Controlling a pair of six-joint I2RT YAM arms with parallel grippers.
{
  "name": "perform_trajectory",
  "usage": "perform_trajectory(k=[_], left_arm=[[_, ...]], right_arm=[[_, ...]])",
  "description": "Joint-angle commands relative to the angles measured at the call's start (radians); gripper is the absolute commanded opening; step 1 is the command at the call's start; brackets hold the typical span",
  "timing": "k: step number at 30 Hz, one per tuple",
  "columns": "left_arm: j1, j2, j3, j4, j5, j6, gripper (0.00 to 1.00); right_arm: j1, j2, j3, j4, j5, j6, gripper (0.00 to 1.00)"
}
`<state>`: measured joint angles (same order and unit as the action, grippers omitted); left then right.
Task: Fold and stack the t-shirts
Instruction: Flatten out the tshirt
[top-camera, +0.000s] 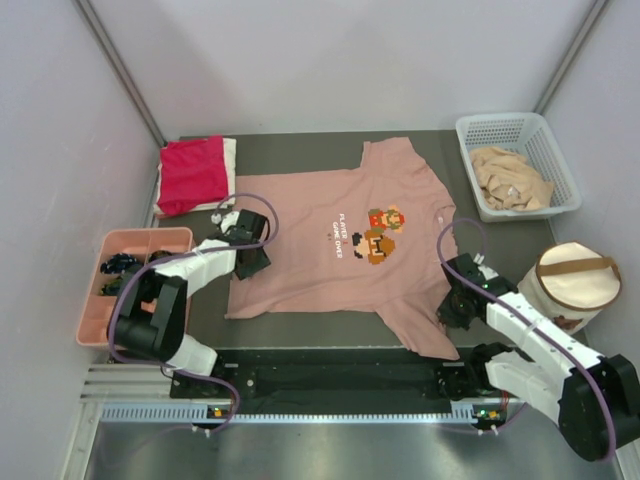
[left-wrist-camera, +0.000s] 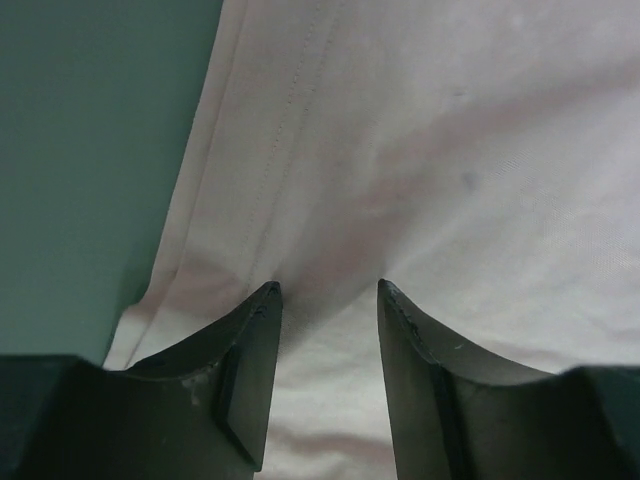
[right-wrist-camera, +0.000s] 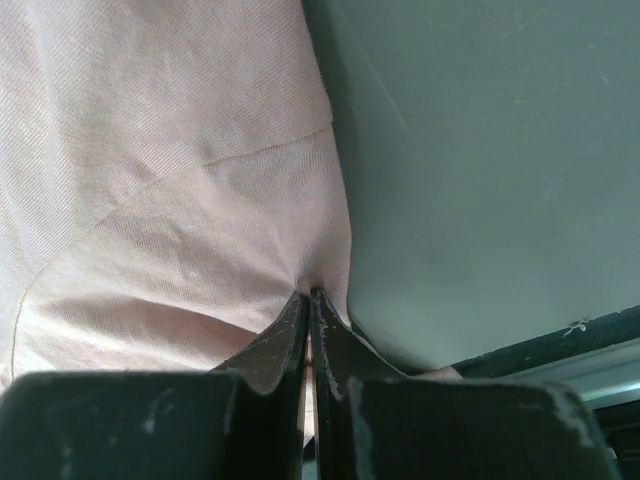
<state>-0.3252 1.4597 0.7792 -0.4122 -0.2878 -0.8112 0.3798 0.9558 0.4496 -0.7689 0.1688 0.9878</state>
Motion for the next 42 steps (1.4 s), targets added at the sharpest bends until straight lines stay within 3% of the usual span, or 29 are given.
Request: perform_trajectory(k=[1,4,8,9,18,26,36,42], left_arm=[[0.003,0.076,0.077,-0.017,-0.045,0.015,0.51],[0.003,0.123,0.098,-0.045,-0.053,0.023,0.63],[0.003,0.117,0.08,-0.034,-0.037,0.011,0.95],[0.003,0.116,0.078,-0.033,-0.028,0.006,0.99],[0.003,0.145,0.054,-0.031,-0.007,-0.009,0.99],[0.003,0.156,0.045,-0.034,-0.002,-0.013,0.99],[0.005,0.152,0.042,-0.037,-0.005,-0.002,0.99],[0.012,0.165,0.046,-0.025,0.001,0.007,0.99]], right_arm=[[0.01,-0.026,-0.008,-0.001,0.018,0.003,0.0],[0.01,-0.041,-0.006,-0.012,0.014,0.005,0.0],[0.008,-0.063,0.0,-0.03,0.015,0.005,0.0],[0.01,-0.065,0.001,-0.035,0.017,0.005,0.0],[0.01,-0.094,0.008,-0.081,0.028,0.017,0.0],[0.01,-0.204,0.031,-0.219,0.061,0.069,0.0],[0.01,-0.252,0.057,-0.355,0.057,0.21,0.0],[0.008,-0.177,0.078,-0.359,0.069,0.189,0.0]])
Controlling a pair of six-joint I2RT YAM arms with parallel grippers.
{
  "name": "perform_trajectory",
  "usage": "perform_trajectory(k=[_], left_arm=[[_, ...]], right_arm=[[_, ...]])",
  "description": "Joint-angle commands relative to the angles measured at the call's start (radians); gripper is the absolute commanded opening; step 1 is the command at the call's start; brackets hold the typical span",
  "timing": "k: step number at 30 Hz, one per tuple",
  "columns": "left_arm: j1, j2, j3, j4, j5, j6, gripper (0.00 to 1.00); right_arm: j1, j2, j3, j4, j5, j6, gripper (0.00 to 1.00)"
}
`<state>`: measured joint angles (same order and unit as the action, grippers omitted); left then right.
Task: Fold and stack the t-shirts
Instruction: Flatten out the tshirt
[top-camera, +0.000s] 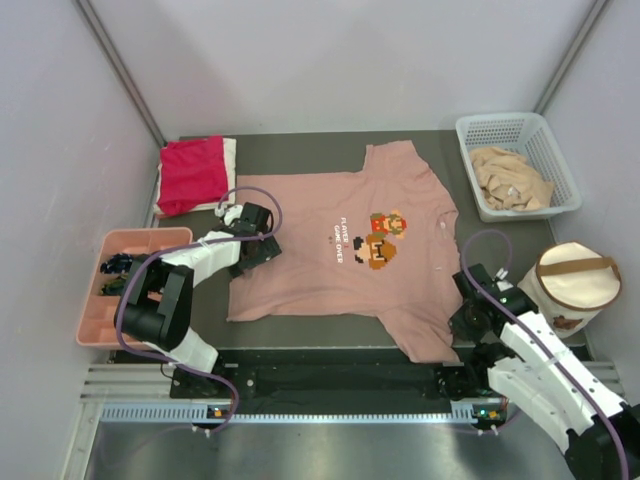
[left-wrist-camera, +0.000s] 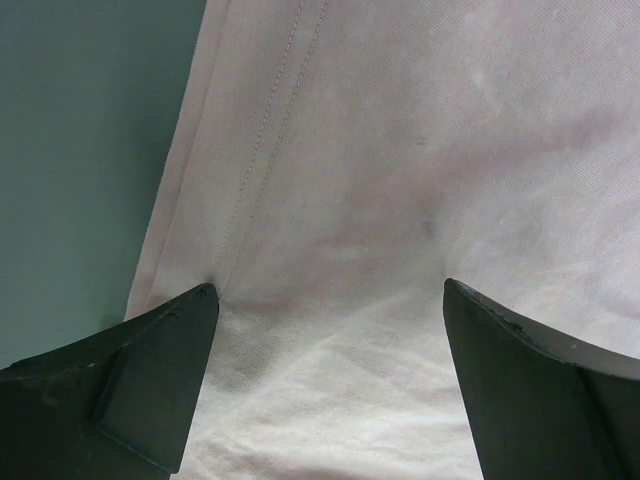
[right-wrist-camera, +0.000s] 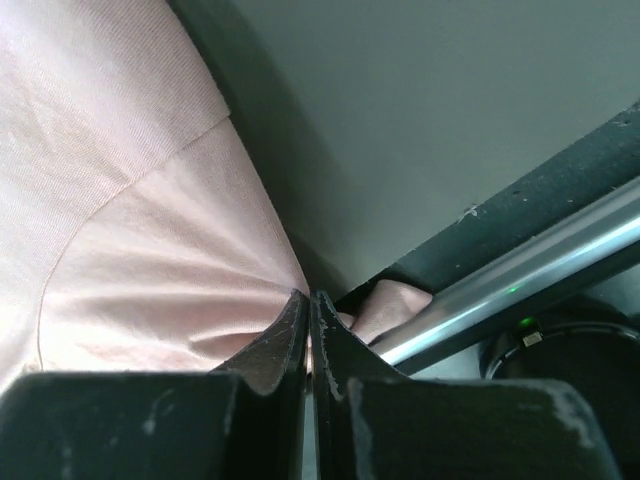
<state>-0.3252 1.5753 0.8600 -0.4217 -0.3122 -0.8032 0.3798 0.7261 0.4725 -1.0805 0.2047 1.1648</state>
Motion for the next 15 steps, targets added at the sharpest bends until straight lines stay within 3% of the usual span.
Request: perform_trajectory(k=[1,4,10,12,15], left_arm=[[0.014,0.052,-0.032,-0.019,0.027,-0.001,0.99],[0.018,0.057,-0.029,-0.017,0.03,0.002,0.99],[0.02,0.055,-0.026,-0.011,0.042,0.004,0.99],[0.02,0.048,-0.018,-0.011,0.048,0.002,0.99],[0.02,0.019,0.002,-0.02,0.05,0.006,0.99]], right_arm=[[0.01,0.062,0.067,-0.053,0.039,0.012,0.0],[0.008,0.067,0.084,-0.062,0.064,0.016,0.01],[0.01,0.033,0.199,-0.145,0.168,0.013,0.51],[0.008,0.033,0.254,-0.142,0.197,-0.01,0.6],[0.008,0.065,0.307,-0.09,0.211,-0.072,0.64]])
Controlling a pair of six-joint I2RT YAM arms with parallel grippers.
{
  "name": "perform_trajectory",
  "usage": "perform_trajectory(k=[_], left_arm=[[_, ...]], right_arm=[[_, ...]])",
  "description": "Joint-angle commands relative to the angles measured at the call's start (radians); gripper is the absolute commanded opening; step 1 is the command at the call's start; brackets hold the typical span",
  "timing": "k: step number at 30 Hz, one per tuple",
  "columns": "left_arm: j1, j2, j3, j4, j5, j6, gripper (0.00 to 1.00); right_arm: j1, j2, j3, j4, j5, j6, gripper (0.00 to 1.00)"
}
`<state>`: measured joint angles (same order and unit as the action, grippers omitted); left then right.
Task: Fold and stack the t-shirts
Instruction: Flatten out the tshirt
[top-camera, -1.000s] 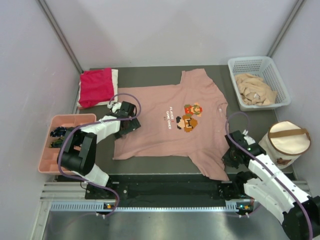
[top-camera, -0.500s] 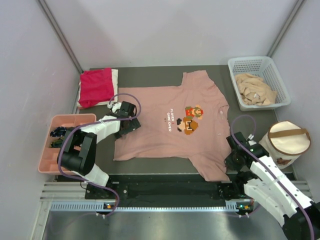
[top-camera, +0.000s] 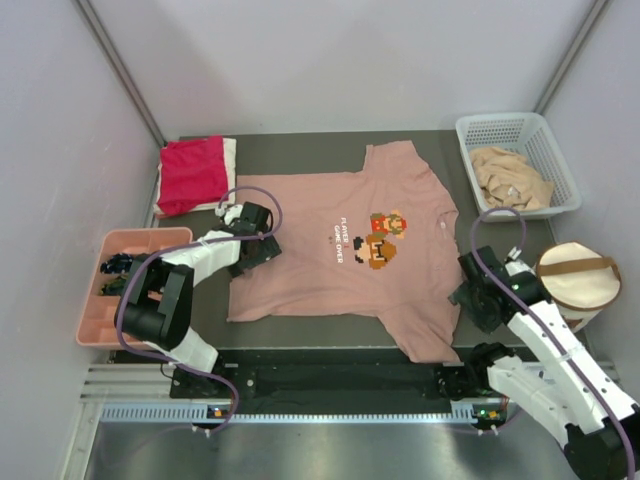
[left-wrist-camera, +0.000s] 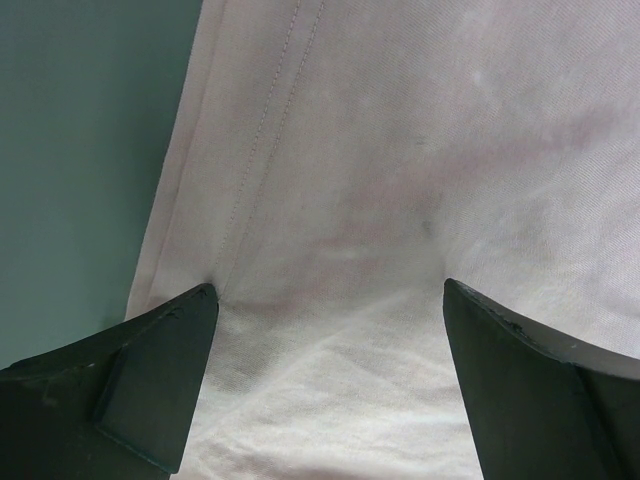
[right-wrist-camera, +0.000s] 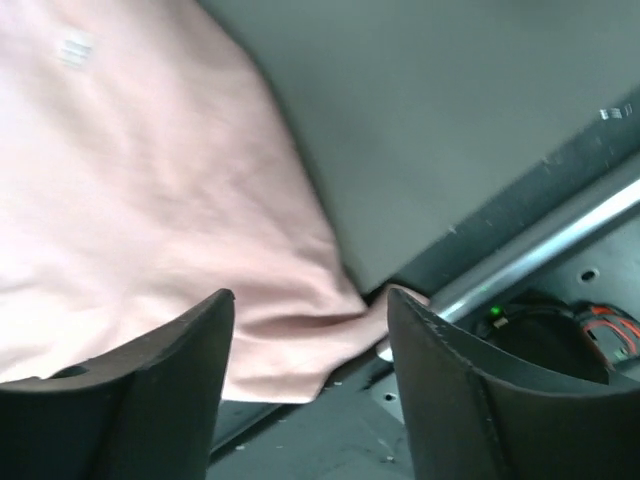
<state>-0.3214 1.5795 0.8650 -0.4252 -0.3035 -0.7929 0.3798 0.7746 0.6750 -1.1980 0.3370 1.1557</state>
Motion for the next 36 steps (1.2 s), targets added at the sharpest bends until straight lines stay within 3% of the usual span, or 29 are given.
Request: perform_trajectory(k=[1,10,19,24,29,36], left_arm=[[0.016,0.004,0.002,-0.02,0.038,0.004,0.99],[0.016,-0.035,0.074,-0.047,-0.019,0.07,0.99],[0.016,-0.016,0.104,-0.037,-0.014,0.084,0.99],[0.016,0.008,0.161,-0.064,-0.028,0.106,0.99],[0.016,-0.007,0.154,-0.067,-0.043,0.116,0.99],[0.016,0.004,0.152,-0.055,-0.068,0.153,0.99]], right_arm=[[0.01,0.049,0.113,0.043,0.076,-0.095,0.65],[0.008,0.259,0.214,0.412,-0.015,-0.394,0.67],[0.01,0.684,0.521,0.604,0.043,-0.669,0.75],[-0.01,0.926,0.763,0.649,0.08,-0.798,0.81],[-0.068,1.19,0.984,0.643,0.014,-0.872,0.82],[-0.128,1.402,1.271,0.578,-0.066,-0.919,0.82]])
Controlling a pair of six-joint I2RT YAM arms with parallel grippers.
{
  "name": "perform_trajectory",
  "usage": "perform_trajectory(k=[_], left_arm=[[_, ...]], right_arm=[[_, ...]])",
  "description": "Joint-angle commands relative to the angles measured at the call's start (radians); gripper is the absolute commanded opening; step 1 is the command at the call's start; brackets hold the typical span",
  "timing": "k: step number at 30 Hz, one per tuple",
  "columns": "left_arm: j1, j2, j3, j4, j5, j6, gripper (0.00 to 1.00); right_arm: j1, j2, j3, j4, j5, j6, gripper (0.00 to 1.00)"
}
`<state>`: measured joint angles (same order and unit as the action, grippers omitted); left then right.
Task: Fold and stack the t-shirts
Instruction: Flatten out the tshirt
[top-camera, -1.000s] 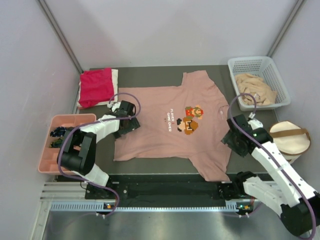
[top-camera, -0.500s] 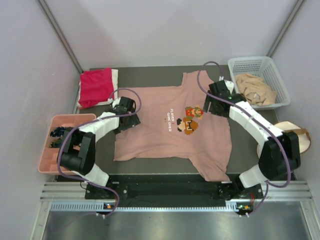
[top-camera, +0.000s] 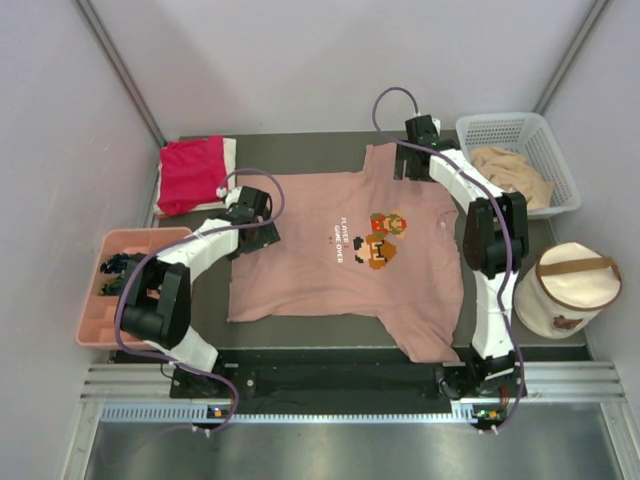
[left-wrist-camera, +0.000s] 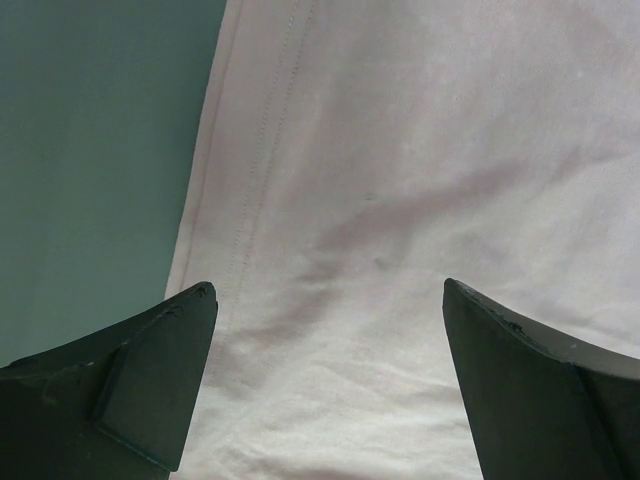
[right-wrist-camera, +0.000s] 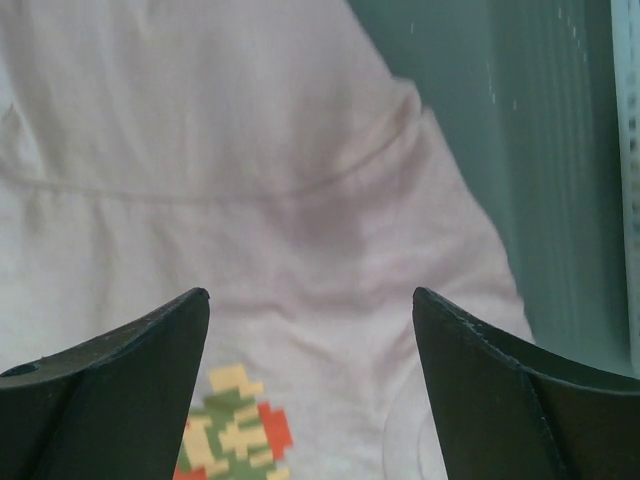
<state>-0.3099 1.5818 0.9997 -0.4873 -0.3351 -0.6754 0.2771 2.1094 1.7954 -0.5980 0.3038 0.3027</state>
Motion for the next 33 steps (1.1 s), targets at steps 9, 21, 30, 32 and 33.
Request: perform_trajectory(k=[9,21,30,32,33], left_arm=[[0.005,0.027,0.025,0.004,-0.042,0.046,0.99],[0.005,0.024,-0.009,0.004,-0.042,0.033,0.99],[0.005,0.021,-0.019,-0.004,-0.05,0.028,0.99],[0.005,0.02,-0.022,-0.004,-0.051,0.027,0.99],[0.005,0.018,-0.026,-0.005,-0.051,0.027,0.99]], right_arm=[[-0.11,0.259,0.38,-0.057,-0.092,-0.131,0.83],[-0.134,0.377,0.495,-0.079,-0.225,-0.162,0.83],[-0.161,0.414,0.555,-0.111,-0.301,-0.152,0.26],[-0.162,0.416,0.555,-0.106,-0.299,-0.149,0.03],[-0.162,0.414,0.555,-0.103,-0.299,-0.148,0.0]])
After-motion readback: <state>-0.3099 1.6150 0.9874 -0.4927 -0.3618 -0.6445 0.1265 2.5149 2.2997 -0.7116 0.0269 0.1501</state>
